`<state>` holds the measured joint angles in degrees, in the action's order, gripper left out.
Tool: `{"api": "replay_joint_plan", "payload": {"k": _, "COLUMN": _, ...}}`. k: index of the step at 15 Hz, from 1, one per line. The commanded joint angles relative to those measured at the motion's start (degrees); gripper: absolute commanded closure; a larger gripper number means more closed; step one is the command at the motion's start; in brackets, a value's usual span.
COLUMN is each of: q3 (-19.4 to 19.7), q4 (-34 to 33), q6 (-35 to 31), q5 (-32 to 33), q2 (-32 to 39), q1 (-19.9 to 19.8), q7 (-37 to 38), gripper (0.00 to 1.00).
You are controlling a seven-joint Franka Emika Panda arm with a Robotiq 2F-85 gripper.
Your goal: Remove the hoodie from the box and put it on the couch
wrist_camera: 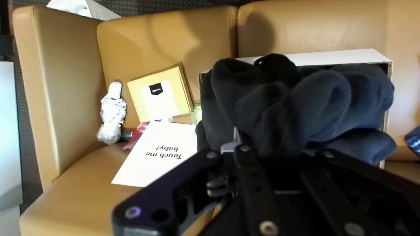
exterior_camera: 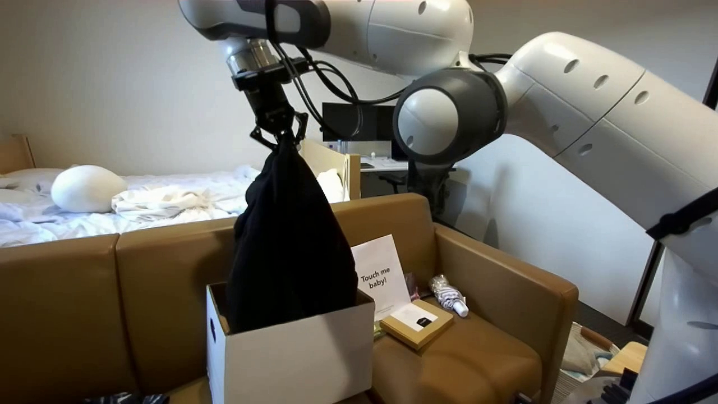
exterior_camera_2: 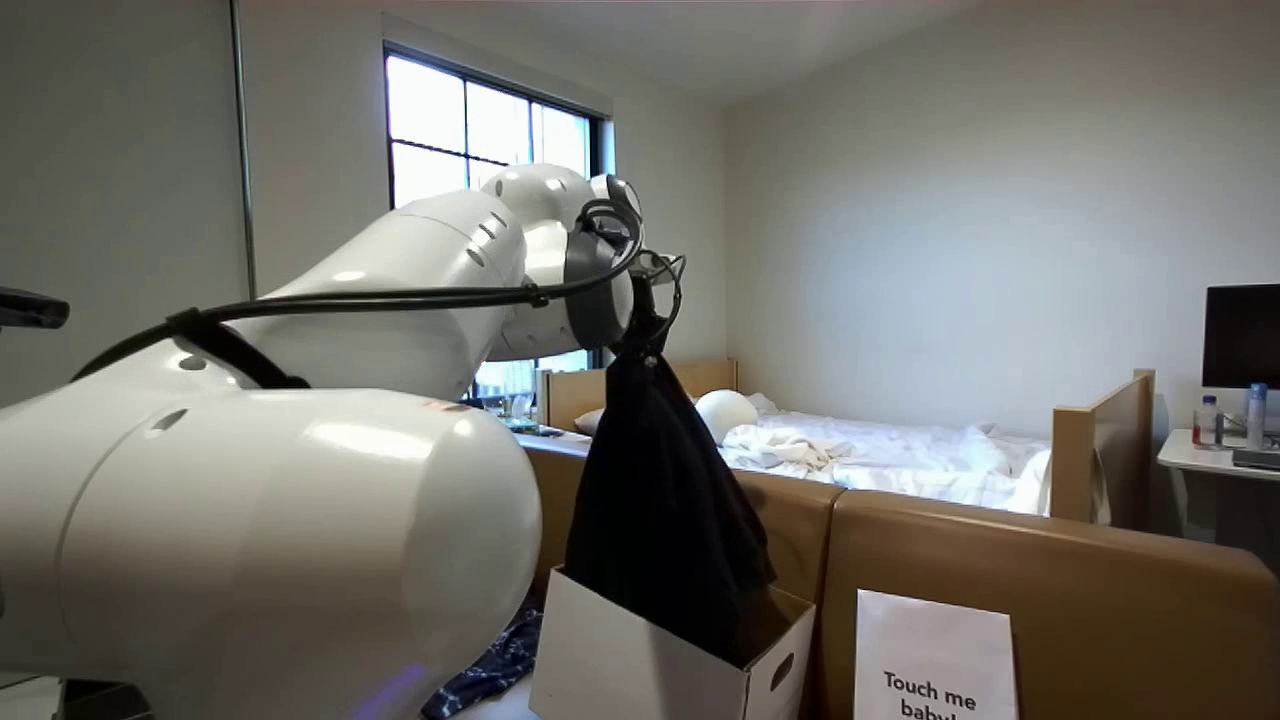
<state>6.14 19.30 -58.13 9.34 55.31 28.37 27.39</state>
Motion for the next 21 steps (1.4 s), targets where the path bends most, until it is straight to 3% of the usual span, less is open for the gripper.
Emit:
{"api": "replay_joint_plan", "payload": {"k": 1, "q3": -1.3, "q4": 0.0, "q6": 2.5, "q5": -1.7, "q2": -6.9, "q1": -3.1, "q7": 1.5, "gripper": 0.94}}
{"api": "replay_joint_plan", "payload": {"k": 6, "q3": -1.8, "q4": -0.1, "q6": 4.8, "q5": -2.6, "q2": -15.1, "q1": -7.1, "q7": 3.3, "gripper": 0.94}}
{"api": "replay_joint_plan", "payload": {"k": 11, "q3": -3.8, "q4": -0.1, "q6": 4.5, "q5": -8.5, "q2": -23.1, "q1": -15.3, "q7": 6.7, "gripper": 0.94}}
{"api": "replay_joint_plan", "payload": {"k": 16, "q3": -4.9, "q4": -0.1, "q6": 4.4, "q5": -16.2, "q2": -29.6, "q1": -28.7, "q7": 8.7, "gripper": 0.94}}
{"api": "replay_joint_plan", "payload": {"k": 21, "q3": -5.1, "q4": 1.1, "q6": 3.6, "q5": -26.4, "q2": -33.9, "q1": -47.1, "q7": 8.7, "gripper": 0.94}}
